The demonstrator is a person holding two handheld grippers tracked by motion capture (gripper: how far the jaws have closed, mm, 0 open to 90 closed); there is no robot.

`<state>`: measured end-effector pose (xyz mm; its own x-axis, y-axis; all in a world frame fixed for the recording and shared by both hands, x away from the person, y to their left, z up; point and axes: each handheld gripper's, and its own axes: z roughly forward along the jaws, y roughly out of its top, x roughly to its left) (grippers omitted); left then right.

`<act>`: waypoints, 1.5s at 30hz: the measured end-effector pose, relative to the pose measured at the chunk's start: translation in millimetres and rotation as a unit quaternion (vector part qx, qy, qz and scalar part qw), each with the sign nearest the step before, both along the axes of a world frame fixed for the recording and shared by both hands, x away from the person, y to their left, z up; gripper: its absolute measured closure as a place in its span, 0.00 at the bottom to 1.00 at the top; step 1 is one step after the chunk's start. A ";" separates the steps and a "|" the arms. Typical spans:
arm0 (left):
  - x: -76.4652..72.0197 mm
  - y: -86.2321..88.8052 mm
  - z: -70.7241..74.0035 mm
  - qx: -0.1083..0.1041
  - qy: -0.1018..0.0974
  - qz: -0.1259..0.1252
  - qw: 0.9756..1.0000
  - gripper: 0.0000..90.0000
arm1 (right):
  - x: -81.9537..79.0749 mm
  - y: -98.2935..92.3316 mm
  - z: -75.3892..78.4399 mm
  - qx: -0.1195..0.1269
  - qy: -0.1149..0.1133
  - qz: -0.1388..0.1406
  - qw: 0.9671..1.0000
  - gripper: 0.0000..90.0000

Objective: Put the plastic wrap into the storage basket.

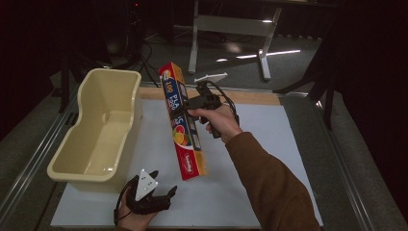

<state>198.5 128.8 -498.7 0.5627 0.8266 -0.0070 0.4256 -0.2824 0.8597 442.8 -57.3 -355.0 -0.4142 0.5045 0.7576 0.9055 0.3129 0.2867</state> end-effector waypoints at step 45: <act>-3.0 -2.6 0.3 0.005 -0.008 -0.007 1.000 0.23 | 18.1 95.3 -1.4 0.110 0.061 -0.097 0.987 0.44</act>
<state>195.5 126.2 -498.4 0.5737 0.8190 0.0096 0.4081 -0.2960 0.8636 460.8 37.9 -356.4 -0.2254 0.3830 0.8958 0.9741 0.0722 0.2142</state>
